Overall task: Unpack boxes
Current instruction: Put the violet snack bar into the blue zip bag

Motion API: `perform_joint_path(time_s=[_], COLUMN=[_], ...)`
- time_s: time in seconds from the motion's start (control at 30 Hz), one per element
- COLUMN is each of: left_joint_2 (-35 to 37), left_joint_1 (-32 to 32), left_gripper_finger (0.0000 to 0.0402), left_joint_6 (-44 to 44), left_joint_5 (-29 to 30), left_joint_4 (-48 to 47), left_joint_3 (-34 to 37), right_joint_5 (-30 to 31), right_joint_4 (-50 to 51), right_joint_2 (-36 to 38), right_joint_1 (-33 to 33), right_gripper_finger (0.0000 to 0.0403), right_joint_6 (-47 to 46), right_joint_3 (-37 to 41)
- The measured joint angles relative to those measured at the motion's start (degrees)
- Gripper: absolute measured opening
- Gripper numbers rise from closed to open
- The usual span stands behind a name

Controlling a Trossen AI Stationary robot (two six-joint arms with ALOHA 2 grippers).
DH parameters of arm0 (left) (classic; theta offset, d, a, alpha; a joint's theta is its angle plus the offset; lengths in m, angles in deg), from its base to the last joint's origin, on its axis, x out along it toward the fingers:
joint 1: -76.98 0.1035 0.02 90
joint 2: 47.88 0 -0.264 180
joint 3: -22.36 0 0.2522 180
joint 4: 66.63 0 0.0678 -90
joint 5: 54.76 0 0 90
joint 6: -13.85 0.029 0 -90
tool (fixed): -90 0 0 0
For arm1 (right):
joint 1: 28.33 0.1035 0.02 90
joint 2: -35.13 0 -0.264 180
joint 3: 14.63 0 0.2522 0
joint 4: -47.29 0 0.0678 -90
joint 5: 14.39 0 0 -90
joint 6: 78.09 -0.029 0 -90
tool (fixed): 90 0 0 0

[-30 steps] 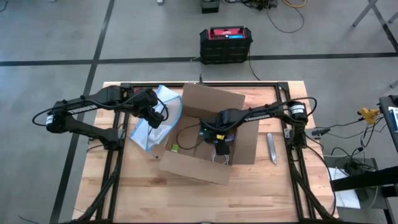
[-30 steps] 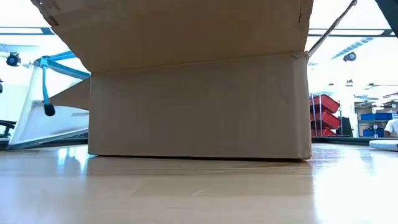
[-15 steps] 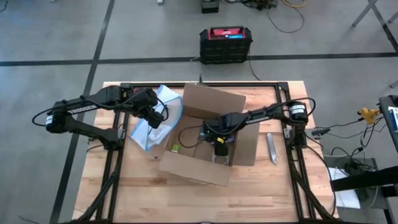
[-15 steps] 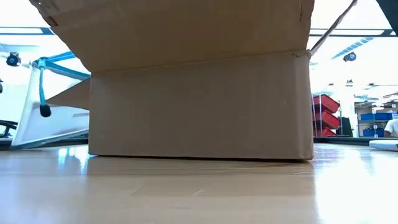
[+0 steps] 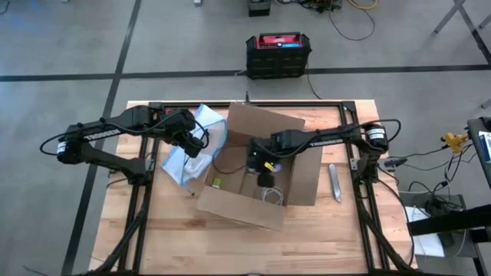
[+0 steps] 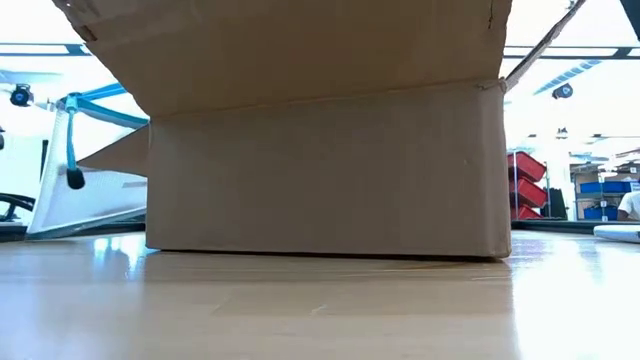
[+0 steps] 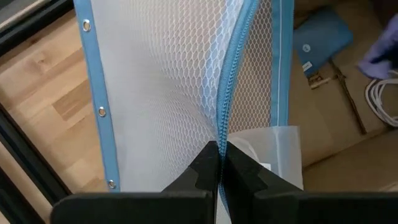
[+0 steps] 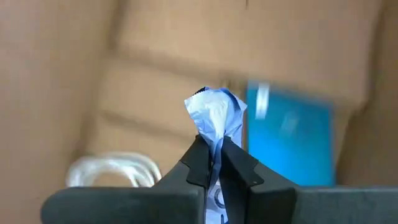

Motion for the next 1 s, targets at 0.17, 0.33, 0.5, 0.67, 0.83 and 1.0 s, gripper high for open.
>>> perform_joint_path(time_s=[0.17, 0.33, 0.5, 0.67, 0.83, 1.0], left_joint_2=[-0.6, -0.7, -0.9, -0.9, -0.8, -0.9], left_joint_1=[0.0, 0.0, 0.0, 0.0, 0.0, 0.0], left_gripper_finger=[0.0, 0.0, 0.0, 0.0, 0.0, 0.0], left_joint_6=[-4.5, -6.7, -8.2, -8.1, -7.1, -5.6], left_joint_5=[-3.2, -11.2, -12.3, -12.5, -12.9, -12.4], left_joint_4=[0.5, 3.6, 3.2, 2.6, 1.8, 1.4], left_joint_3=[0.0, 0.0, 0.0, 0.0, -0.1, 0.1], right_joint_5=[-1.9, -2.6, -2.7, -6.2, -8.1, -8.0], right_joint_4=[-21.3, -34.4, -45.3, -42.8, -41.1, -38.7], right_joint_2=[-0.2, -5.6, -10.9, -16.7, -19.3, -22.8], right_joint_1=[-2.0, -4.4, -4.4, -4.2, -4.1, -4.2], right_gripper_finger=[0.0002, 0.0001, 0.0002, 0.0001, 0.0, 0.0], right_joint_6=[0.4, 0.8, 1.1, -6.3, -13.3, -12.1], right_joint_3=[-2.7, -4.7, -9.1, -15.5, -23.9, -29.2])
